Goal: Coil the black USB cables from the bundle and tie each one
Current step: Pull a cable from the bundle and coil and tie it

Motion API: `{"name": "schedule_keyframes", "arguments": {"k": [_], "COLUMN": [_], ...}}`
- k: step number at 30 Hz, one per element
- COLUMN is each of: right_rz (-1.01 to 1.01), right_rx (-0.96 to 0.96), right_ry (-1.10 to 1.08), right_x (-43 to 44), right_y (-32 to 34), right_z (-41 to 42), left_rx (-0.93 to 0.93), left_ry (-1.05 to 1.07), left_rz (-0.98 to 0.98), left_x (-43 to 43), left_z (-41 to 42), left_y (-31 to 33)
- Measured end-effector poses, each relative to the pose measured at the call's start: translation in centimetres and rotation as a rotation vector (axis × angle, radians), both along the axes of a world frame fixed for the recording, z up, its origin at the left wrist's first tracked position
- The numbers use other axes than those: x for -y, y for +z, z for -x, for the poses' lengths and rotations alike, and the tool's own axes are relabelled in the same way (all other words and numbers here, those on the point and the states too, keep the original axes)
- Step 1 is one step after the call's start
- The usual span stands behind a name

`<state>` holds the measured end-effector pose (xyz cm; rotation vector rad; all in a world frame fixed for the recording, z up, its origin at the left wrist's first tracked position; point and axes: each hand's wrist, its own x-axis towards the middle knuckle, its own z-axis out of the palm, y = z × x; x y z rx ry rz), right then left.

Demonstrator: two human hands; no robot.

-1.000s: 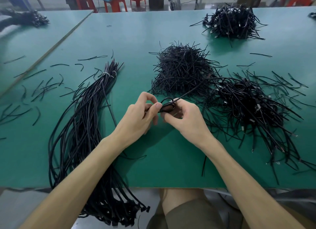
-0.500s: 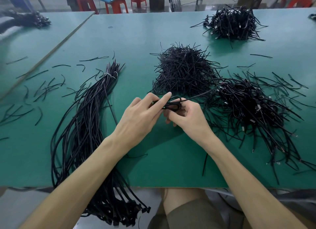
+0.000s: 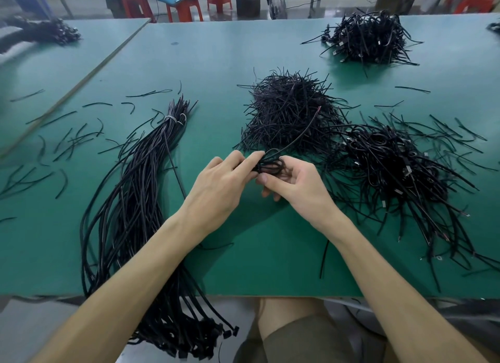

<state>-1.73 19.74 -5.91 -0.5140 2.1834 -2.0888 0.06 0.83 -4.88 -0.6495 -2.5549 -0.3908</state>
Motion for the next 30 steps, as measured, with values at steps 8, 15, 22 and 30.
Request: {"name": "schedule_keyframes", "arguments": {"k": [8,15,22,30], "right_rz": [-0.032,-0.086,-0.091,-0.104], "right_rx": [0.002,0.003,-0.004,-0.039], "right_ry": [-0.011,0.017,0.017,-0.023], "right_x": [0.1,0.2,0.2,0.1], "right_y": [-0.2,-0.1,0.2,0.1], "right_z": [0.0,-0.1,-0.2,-0.2], "left_rx": [0.074,0.026,0.024,0.039], "left_ry": [0.005,0.021,0.031,0.024], "left_rz": [-0.035,-0.087,-0.074,-0.059], "left_x": [-0.4,-0.8,-1.1,-1.5], "left_z": [-0.4,-0.8,-0.9,-1.0], "left_y": [0.5,0.8,1.0,0.9]}}
